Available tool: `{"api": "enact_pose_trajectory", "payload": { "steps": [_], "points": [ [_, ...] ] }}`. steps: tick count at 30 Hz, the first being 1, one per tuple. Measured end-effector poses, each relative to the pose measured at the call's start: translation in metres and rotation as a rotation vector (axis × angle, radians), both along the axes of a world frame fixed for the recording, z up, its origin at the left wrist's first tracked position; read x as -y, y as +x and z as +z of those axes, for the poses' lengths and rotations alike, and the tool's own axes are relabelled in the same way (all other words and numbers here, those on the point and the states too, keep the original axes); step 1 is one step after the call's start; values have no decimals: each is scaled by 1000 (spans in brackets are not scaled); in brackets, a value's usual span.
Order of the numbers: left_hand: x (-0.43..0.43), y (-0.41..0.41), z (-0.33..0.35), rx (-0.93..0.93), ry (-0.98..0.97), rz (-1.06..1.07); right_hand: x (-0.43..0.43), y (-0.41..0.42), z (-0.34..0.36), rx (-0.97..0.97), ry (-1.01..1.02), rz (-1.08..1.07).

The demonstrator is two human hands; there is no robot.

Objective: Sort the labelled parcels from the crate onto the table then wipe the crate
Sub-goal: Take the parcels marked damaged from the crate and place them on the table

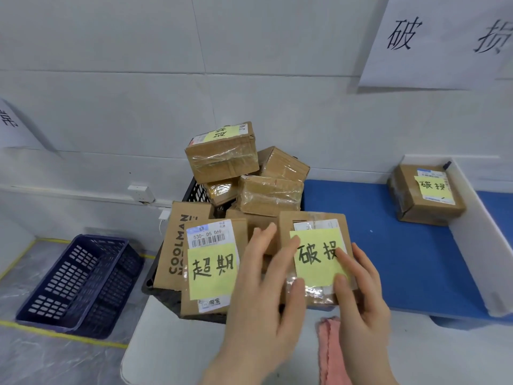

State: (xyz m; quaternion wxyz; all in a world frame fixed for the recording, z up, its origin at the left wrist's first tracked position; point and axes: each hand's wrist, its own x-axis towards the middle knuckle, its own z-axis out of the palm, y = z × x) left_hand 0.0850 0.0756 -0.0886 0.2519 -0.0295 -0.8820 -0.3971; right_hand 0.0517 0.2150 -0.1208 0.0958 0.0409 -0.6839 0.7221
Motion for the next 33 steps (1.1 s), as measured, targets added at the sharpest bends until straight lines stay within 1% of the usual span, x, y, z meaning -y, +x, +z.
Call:
{"api": "enact_pose_trajectory", "payload": {
  "steps": [3, 7, 10, 12, 15, 18, 20, 23, 25, 28, 30, 33],
  "points": [
    [-31, -15, -10, 73, 2, -21, 0, 1, 0, -35, 28, 0],
    [-40, -24, -27, 12, -69, -29, -11, 0, -3, -88, 128, -67],
    [-53, -33, -29, -14, -53, -64, -26, -4, -5, -141, 251, -155],
    [-66, -40, -30, -10, -29, -95, -39, -7, -8, -121, 292, -206],
    [-92, -55, -39, -9, -39, -154, -65, -10, -17, -55, 298, -279],
    [-121, -77, -54, 68, -33, -193, -96, -27, -26, -14, 338, -298],
    [-140, -96, -65, 164, -7, -209, -115, -47, -33, 42, 351, -284],
    [-165, -129, -90, 237, 19, -190, -137, -86, -51, 137, 373, -205],
    [-177, -151, -111, 303, 41, -154, -147, -114, -68, 181, 434, -140],
    [-182, -179, -143, 405, 140, -77, -156, -149, -98, 227, 537, -50],
    [-181, -190, -161, 431, 166, -58, -163, -167, -116, 266, 587, 20],
    [-177, -194, -175, 397, 158, -72, -174, -187, -131, 289, 625, 83]
  ]
}}
